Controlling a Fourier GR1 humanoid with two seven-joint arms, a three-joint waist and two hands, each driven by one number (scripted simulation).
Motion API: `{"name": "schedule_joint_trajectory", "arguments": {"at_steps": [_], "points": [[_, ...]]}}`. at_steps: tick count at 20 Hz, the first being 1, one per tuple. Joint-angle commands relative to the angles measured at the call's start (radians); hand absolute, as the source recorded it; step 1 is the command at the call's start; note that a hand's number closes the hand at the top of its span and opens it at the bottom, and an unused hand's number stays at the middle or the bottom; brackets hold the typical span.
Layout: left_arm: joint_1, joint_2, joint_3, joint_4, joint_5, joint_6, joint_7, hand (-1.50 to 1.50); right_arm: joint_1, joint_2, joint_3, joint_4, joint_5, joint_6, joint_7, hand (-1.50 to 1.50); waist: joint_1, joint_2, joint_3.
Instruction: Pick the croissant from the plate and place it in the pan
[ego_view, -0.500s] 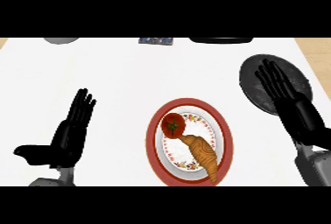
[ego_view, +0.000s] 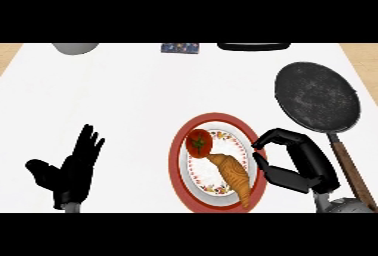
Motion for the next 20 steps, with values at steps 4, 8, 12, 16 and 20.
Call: {"name": "schedule_joint_trajectory", "arguments": {"at_steps": [4,8,12,16,20], "points": [[0.038,-0.046,-0.011,0.027,-0.012,0.065,0.038,0.0,0.349,0.041,0.188,-0.248,0.35,-0.303,-0.105,-1.5,-0.029,-0.005,-0.001],[0.05,-0.016,-0.009,0.011,-0.019,0.039,0.046,0.0,0.431,-0.037,0.196,-0.407,0.501,-0.391,0.048,-1.5,-0.006,0.0,-0.001],[0.036,0.005,0.01,-0.025,0.01,0.006,0.091,0.0,0.337,-0.027,0.208,-0.454,0.654,-0.381,0.307,-1.5,0.02,0.005,-0.001],[-0.025,-0.075,-0.057,0.018,-0.058,0.09,0.106,0.0,0.102,0.024,0.161,-0.435,0.702,-0.261,0.595,-1.5,0.031,0.01,-0.001],[-0.034,-0.023,-0.005,0.036,-0.023,0.022,0.093,0.0,-0.042,0.006,0.176,-0.417,0.709,-0.082,0.812,-1.5,0.043,0.012,-0.003]]}}
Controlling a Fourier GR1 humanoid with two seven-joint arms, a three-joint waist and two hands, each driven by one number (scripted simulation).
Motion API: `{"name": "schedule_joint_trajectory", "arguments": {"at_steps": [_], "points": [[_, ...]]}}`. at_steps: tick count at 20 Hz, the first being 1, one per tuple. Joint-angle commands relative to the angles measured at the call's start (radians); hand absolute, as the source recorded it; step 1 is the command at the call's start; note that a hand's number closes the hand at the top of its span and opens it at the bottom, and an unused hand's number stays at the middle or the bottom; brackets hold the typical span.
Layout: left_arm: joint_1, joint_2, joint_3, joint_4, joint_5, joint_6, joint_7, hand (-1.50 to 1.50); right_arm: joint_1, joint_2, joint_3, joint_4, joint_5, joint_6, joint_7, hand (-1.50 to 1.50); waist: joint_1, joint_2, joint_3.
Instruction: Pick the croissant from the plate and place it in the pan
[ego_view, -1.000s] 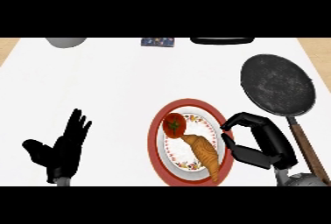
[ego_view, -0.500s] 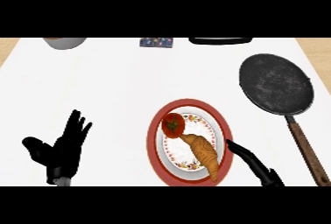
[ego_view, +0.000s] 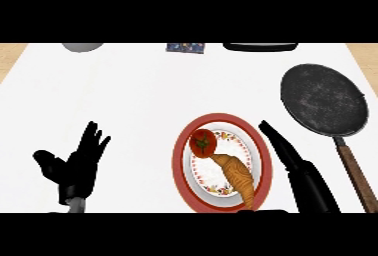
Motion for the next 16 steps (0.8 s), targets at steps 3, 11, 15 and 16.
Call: {"name": "schedule_joint_trajectory", "arguments": {"at_steps": [3,11,15,16], "points": [[-0.019,-0.002,-0.023,0.026,-0.014,0.001,0.044,0.0,-0.203,-0.075,0.029,0.131,-0.006,0.294,0.249,-1.5,0.036,0.014,-0.006],[0.012,-0.023,-0.019,-0.006,-0.019,0.018,0.055,0.0,-0.492,0.05,0.009,0.374,-0.106,0.563,0.361,-1.5,0.011,0.006,-0.002],[0.016,-0.009,0.011,0.039,-0.006,-0.032,0.017,0.0,-0.535,0.067,0.041,0.416,-0.082,0.663,0.413,-1.5,0.003,0.004,-0.003],[-0.008,-0.023,0.016,0.099,-0.01,-0.043,-0.02,0.0,-0.535,0.086,0.058,0.523,-0.059,0.641,0.358,-1.5,0.005,0.008,-0.003]]}}
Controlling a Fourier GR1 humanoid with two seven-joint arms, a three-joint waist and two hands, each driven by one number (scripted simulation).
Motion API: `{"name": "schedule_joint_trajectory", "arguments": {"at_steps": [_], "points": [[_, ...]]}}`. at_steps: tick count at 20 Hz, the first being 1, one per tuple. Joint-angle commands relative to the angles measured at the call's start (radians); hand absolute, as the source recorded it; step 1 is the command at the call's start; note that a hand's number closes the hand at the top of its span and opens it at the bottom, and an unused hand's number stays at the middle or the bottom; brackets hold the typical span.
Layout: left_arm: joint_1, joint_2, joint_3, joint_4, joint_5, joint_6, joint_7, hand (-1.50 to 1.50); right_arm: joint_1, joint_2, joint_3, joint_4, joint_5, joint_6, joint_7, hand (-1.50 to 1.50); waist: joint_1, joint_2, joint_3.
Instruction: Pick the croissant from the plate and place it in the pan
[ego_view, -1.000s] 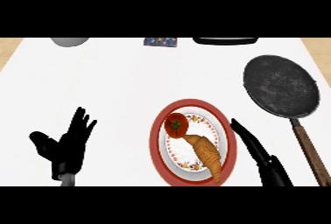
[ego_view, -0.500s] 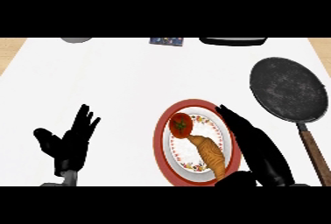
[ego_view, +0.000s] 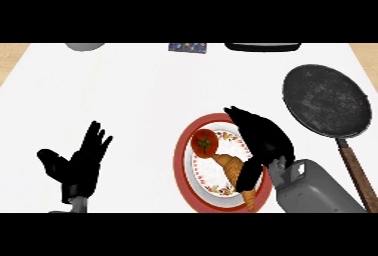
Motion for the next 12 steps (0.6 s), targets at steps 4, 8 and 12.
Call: {"name": "schedule_joint_trajectory", "arguments": {"at_steps": [4,8,12], "points": [[0.022,-0.006,0.0,0.031,-0.006,-0.001,0.03,0.0,-0.008,0.017,-0.001,0.095,-0.121,0.22,0.051,-1.5,-0.012,0.002,-0.005],[0.07,-0.017,-0.019,-0.04,-0.014,-0.003,0.041,0.0,0.061,-0.008,-0.012,0.096,-0.095,0.219,-0.022,-1.5,-0.014,0.001,-0.004],[0.049,-0.017,0.017,-0.036,-0.032,0.012,0.054,0.0,0.083,0.011,-0.042,0.026,-0.038,0.244,-0.027,-1.5,-0.017,0.001,-0.004]]}}
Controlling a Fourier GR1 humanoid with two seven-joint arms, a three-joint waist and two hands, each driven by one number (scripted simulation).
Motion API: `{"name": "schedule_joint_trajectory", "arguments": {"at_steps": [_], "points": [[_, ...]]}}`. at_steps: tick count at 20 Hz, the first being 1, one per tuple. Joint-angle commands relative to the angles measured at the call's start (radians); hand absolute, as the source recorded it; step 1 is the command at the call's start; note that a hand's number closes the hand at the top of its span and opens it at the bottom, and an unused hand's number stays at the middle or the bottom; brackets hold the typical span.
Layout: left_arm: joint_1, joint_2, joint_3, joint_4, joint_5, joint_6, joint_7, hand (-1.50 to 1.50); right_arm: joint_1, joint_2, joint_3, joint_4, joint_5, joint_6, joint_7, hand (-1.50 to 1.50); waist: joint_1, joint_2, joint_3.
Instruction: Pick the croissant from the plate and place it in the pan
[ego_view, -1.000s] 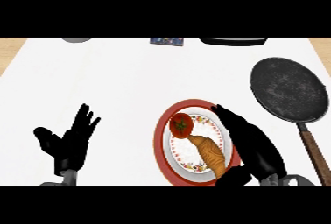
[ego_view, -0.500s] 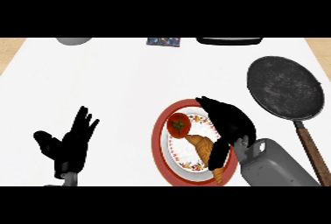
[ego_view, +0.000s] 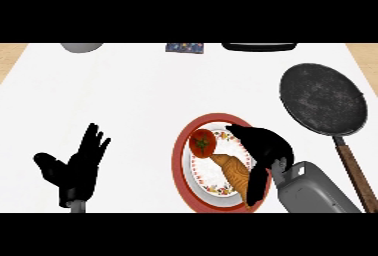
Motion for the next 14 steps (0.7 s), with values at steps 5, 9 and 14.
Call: {"name": "schedule_joint_trajectory", "arguments": {"at_steps": [5,9,14], "points": [[0.016,-0.032,0.011,0.061,-0.022,-0.01,0.002,0.0,0.082,0.075,-0.02,-0.044,0.096,-0.016,-0.015,-1.5,-0.003,0.004,-0.005],[-0.006,-0.043,0.022,0.088,-0.033,-0.014,-0.006,0.0,0.137,0.031,-0.04,-0.033,0.181,-0.07,-0.135,-1.5,-0.006,0.004,-0.005],[0.017,-0.034,0.024,0.012,-0.033,-0.025,0.038,0.0,0.113,0.087,-0.027,0.077,0.253,-0.069,-0.169,-1.5,-0.001,0.004,-0.005]]}}
